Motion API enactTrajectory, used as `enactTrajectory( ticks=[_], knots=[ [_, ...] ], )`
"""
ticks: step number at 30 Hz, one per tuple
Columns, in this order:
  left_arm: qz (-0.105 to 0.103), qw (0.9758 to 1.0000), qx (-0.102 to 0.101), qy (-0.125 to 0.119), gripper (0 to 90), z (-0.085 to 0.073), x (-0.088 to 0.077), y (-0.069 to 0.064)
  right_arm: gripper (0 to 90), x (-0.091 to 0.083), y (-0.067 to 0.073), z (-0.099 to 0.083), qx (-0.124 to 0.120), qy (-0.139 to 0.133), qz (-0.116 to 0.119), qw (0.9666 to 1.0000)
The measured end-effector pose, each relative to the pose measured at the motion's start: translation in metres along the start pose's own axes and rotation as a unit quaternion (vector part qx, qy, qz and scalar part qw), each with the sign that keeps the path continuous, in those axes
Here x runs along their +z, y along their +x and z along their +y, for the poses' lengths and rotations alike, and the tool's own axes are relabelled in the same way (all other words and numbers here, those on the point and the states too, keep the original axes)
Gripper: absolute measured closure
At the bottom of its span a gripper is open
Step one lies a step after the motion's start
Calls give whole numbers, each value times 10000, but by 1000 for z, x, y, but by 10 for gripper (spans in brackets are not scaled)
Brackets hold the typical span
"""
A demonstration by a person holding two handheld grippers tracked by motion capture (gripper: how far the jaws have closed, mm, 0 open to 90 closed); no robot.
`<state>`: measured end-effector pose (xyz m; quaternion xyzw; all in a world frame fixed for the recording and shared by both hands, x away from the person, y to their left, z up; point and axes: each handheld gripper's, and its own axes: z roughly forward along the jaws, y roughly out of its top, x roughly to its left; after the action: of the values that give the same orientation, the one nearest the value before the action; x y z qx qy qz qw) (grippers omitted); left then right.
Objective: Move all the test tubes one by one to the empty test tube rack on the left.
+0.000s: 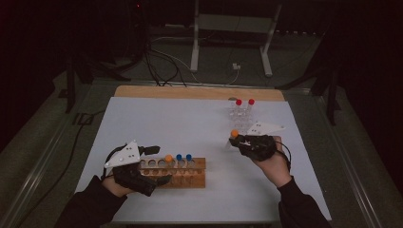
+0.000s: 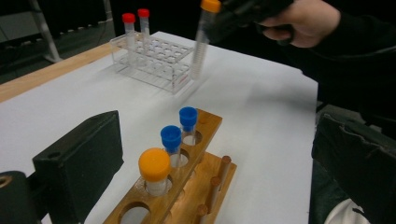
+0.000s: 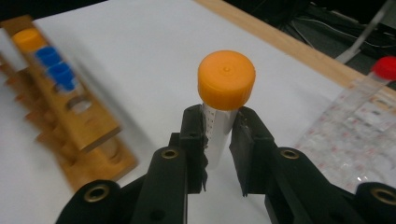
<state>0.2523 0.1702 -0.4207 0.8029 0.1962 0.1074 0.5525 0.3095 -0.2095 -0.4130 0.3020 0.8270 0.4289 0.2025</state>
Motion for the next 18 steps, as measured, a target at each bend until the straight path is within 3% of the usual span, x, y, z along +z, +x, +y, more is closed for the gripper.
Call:
enactTrajectory(
  ticks=[9,18],
  knots=[
    [-76,10000,46,27,29,1,3,-5,750,-14,33,-18,-297,133,284,9991],
    [-185,9998,83,48,29,3,6,-11,750,-21,57,-22,-501,200,682,9962]
  ],
)
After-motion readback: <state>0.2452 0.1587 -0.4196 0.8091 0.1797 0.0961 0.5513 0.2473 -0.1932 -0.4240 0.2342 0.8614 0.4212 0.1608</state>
